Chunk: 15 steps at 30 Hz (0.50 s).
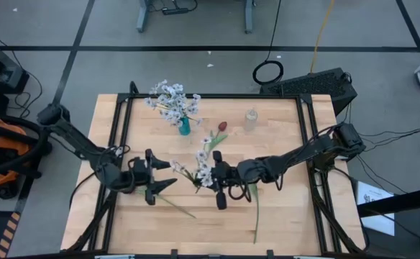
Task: Sort flowers into vase by color
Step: Put the white flowers into the blue vase
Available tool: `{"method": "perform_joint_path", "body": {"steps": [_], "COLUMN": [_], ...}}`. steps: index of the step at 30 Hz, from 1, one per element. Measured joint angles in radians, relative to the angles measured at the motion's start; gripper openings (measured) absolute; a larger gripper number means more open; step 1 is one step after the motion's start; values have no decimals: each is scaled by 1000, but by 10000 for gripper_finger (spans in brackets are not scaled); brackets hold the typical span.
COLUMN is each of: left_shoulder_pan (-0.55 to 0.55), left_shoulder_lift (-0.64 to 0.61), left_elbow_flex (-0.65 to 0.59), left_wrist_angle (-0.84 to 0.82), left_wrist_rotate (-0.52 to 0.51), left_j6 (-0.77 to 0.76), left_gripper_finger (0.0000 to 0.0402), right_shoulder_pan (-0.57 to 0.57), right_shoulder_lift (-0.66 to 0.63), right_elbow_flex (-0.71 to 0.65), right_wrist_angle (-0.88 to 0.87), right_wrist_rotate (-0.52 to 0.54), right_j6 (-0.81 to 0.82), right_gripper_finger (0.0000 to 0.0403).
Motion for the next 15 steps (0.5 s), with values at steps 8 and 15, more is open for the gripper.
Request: {"method": "perform_joint_path", "body": {"steps": [8, 15], "left_shoulder_pan": [68, 82], "left_shoulder_lift": [103, 191], "left_elbow_flex": [38, 112], "left_wrist_angle": [46, 47], "left_wrist_rotate": [145, 158], "left_j6": [48, 123], "left_gripper_finger": [268, 268], "right_shoulder_pan": [20, 18], "right_shoulder_lift": [34, 58], "right_elbow_flex": [109, 146], "right_wrist_angle": [-158, -205], "right_wrist_rotate": [45, 48], "right_j6": [-10, -26], "right_gripper_finger": [0, 0]}}
